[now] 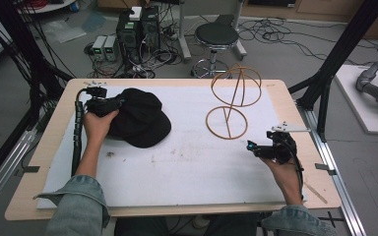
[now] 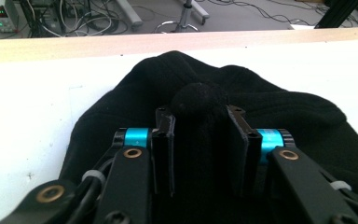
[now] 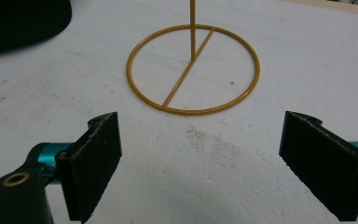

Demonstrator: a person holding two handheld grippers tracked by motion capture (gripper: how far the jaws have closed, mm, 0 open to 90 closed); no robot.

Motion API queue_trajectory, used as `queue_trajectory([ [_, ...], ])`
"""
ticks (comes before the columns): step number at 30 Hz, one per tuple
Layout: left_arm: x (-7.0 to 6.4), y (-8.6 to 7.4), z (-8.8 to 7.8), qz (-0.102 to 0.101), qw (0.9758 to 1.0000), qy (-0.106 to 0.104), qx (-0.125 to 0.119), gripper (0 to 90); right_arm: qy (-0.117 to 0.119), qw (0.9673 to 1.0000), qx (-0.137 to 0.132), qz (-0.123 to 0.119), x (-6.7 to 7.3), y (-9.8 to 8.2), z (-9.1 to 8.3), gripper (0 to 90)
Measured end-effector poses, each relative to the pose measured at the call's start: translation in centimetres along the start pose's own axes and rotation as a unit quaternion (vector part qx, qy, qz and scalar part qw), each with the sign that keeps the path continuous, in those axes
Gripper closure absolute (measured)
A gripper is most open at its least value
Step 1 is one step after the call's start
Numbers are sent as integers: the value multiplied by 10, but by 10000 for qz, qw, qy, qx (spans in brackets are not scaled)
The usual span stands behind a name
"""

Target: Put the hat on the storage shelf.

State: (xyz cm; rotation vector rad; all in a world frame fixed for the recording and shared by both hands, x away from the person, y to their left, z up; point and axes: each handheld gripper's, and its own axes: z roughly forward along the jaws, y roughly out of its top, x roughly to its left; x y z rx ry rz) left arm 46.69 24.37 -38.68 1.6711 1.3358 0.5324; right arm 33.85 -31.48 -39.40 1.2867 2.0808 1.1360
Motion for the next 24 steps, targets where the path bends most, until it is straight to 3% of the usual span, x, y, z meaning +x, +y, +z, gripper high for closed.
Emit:
queue_trajectory([
  [5, -4, 4, -8, 37, 9999, -68, -149, 704, 3, 10000, -37, -2, -1, 0, -1, 127],
  [11, -7, 11, -24, -122, 9980, -447, -429, 713, 1, 10000, -66, 10, -1, 1, -2, 127],
  [15, -18, 21, -34, 19, 9972, -586, -458, 714, 8, 9999, -104, 34, -1, 2, -4, 127],
  [17, -30, 31, -42, 199, 9961, -691, -511, 714, 8, 9999, -98, 42, -1, 2, -4, 127],
  [24, -54, 50, -55, 554, 9930, -855, -593, 716, 31, 9999, -136, 62, -2, 4, -7, 127],
])
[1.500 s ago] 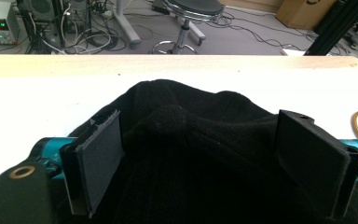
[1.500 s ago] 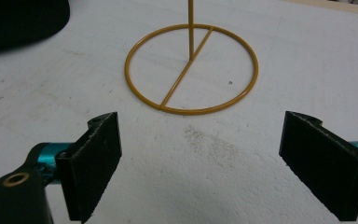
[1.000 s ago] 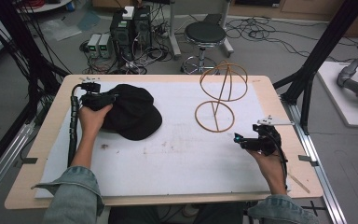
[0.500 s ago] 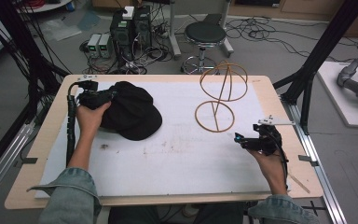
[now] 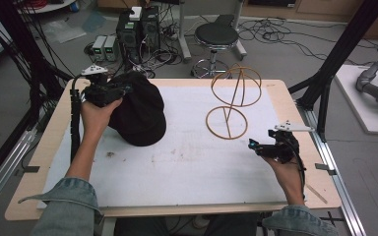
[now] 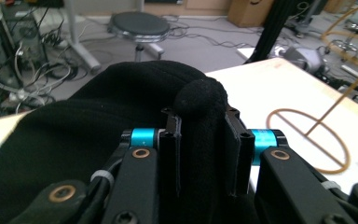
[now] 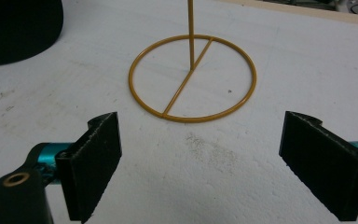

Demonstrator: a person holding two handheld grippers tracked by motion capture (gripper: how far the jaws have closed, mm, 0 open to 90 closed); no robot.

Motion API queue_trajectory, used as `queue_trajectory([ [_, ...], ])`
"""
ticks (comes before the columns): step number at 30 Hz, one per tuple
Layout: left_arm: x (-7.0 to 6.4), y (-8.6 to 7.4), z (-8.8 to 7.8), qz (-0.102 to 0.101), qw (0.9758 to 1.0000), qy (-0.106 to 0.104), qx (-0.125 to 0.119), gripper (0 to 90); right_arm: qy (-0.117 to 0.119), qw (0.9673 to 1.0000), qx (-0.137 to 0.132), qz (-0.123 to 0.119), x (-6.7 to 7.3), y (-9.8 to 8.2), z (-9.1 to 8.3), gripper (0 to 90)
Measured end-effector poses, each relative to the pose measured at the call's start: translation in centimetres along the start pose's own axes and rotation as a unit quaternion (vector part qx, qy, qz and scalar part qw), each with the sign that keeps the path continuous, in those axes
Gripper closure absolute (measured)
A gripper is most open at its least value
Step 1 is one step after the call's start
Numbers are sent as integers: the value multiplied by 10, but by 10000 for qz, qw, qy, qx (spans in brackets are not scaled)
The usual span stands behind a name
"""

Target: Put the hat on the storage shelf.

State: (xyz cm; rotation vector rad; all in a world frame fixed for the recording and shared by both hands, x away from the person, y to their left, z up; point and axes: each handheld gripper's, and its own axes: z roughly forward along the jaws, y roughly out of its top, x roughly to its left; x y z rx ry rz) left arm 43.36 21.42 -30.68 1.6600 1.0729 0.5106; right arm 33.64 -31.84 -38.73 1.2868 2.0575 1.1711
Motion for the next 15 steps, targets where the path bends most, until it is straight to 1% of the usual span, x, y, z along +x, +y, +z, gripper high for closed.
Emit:
queue_trajectory([
  [2, -7, 7, -2, 68, 10000, -49, -25, 716, 0, 10000, -21, -5, -1, 0, -1, 127],
  [3, -10, 11, -4, 153, 9999, -70, -31, 717, -3, 10000, -32, 5, -1, 0, -1, 127],
  [8, -20, 24, -12, 240, 9992, -250, -188, 717, 9, 10000, -61, 37, -2, 1, -3, 127],
  [10, -24, 31, -15, 262, 9988, -322, -248, 717, 5, 9999, -117, 30, -3, 2, -5, 127],
  [11, -29, 37, -19, 328, 9981, -401, -321, 717, 17, 9999, -128, 53, -3, 2, -5, 127],
  [12, -32, 40, -21, 357, 9978, -434, -347, 717, 22, 9999, -115, 73, -3, 2, -6, 127],
  [13, -32, 40, -21, 357, 9978, -434, -347, 717, 17, 9999, -145, 60, -4, 2, -6, 127],
  [14, -37, 47, -26, 420, 9970, -508, -402, 717, 32, 9999, -145, 81, -4, 2, -7, 127],
  [15, -37, 47, -26, 420, 9970, -508, -402, 717, 32, 9999, -145, 81, -4, 2, -7, 127],
])
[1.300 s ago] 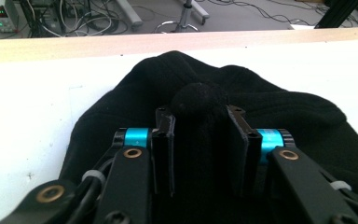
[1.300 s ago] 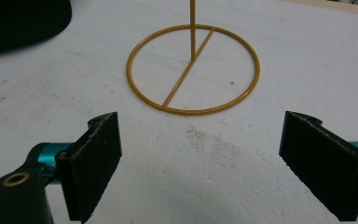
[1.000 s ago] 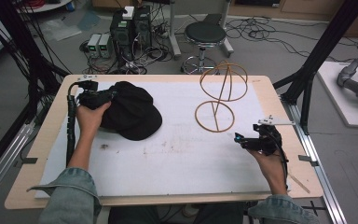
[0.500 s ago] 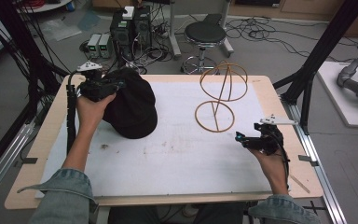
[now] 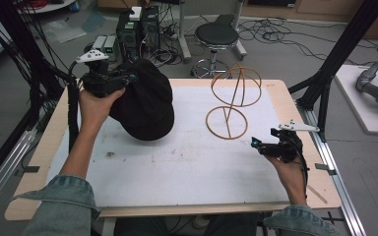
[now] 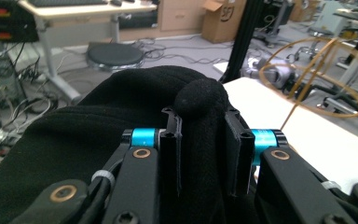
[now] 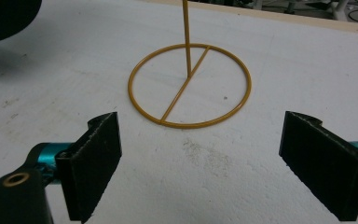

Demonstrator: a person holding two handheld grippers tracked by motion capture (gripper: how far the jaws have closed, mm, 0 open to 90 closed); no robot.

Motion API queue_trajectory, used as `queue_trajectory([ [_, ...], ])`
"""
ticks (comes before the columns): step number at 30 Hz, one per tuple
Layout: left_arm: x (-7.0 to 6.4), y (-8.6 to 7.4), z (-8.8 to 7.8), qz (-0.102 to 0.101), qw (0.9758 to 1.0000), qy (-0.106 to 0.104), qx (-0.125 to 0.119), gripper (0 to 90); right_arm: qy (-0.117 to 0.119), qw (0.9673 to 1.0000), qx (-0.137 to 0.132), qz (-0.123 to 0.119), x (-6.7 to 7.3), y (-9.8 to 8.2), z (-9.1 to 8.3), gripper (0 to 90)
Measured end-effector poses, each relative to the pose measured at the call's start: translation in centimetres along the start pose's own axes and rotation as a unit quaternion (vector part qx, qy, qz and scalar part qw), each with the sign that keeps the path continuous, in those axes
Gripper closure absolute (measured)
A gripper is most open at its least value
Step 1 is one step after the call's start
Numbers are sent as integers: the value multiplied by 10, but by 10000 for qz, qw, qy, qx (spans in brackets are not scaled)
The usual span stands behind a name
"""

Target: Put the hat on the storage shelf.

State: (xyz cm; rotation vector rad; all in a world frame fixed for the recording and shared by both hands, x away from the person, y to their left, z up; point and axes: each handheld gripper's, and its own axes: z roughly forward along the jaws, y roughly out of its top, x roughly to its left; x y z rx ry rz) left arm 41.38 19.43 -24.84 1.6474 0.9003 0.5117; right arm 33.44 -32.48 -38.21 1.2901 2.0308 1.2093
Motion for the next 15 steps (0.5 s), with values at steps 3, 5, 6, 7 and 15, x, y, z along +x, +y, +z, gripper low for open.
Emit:
queue_trajectory([
  [3, -8, 12, -5, 87, 9999, -98, -103, 717, -4, 10000, -52, -3, -1, 1, -2, 127],
  [5, -11, 19, -7, 122, 9997, -173, -142, 717, -1, 10000, -70, -3, -1, 2, -3, 127],
  [6, -13, 23, -8, 126, 9995, -224, -170, 717, -4, 10000, -83, -14, -1, 2, -3, 127],
  [7, -15, 27, -9, 137, 9994, -264, -188, 717, -4, 10000, -83, -14, -1, 2, -3, 127],
  [15, -34, 53, -10, 247, 9965, -725, -343, 718, 17, 9999, -114, 40, -2, 2, -4, 127],
])
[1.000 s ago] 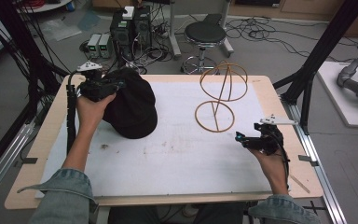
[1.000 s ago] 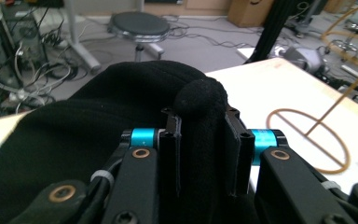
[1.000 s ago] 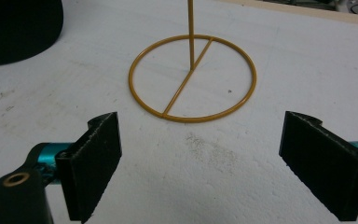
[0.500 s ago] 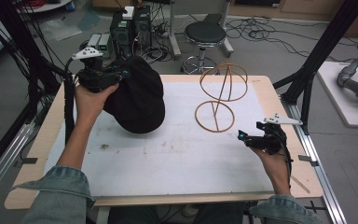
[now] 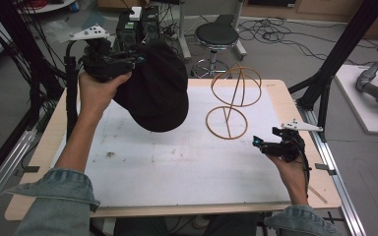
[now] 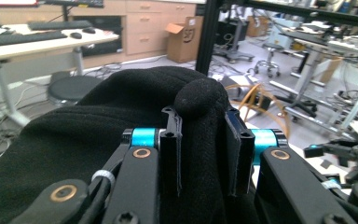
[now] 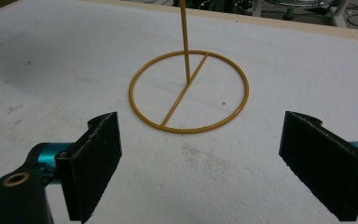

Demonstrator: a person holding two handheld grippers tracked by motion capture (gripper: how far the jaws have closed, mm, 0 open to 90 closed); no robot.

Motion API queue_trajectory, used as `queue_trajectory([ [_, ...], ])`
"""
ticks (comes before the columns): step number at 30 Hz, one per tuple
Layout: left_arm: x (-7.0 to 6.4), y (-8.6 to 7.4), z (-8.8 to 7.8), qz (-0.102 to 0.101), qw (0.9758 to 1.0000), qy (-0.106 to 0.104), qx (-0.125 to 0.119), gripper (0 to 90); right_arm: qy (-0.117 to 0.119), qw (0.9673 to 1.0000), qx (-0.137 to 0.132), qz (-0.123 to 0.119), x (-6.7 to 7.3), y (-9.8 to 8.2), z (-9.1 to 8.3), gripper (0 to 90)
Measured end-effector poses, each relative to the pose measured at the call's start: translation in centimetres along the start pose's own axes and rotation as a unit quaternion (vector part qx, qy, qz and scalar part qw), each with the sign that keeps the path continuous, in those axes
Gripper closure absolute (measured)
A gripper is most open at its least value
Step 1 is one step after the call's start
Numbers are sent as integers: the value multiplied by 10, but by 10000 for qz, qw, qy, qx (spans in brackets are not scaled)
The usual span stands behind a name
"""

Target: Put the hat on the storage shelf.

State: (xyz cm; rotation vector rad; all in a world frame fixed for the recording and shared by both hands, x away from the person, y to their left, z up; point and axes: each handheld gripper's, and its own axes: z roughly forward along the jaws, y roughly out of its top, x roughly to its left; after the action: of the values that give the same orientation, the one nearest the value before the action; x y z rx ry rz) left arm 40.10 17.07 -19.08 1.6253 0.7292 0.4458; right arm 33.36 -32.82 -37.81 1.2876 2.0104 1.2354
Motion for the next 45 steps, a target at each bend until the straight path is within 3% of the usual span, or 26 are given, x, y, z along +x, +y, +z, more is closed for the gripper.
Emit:
queue_trajectory([
  [5, -13, 17, 7, 123, 9996, -243, -69, 718, -3, 10000, -20, 23, -2, 0, -1, 127],
  [9, -20, 26, 14, 64, 9990, -434, -96, 718, -9, 10000, -37, 43, -3, 0, -2, 127],
  [22, -38, 44, 42, 96, 9968, -781, -143, 719, 40, 9999, -141, 71, -5, -1, -6, 127],
  [35, -52, 53, 75, -9, 9920, -1237, -256, 720, 37, 9996, -256, 132, -12, -5, -15, 127],
  [45, -59, 56, 98, -117, 9893, -1426, -290, 719, 51, 9996, -245, 134, -13, -9, -19, 127],
])
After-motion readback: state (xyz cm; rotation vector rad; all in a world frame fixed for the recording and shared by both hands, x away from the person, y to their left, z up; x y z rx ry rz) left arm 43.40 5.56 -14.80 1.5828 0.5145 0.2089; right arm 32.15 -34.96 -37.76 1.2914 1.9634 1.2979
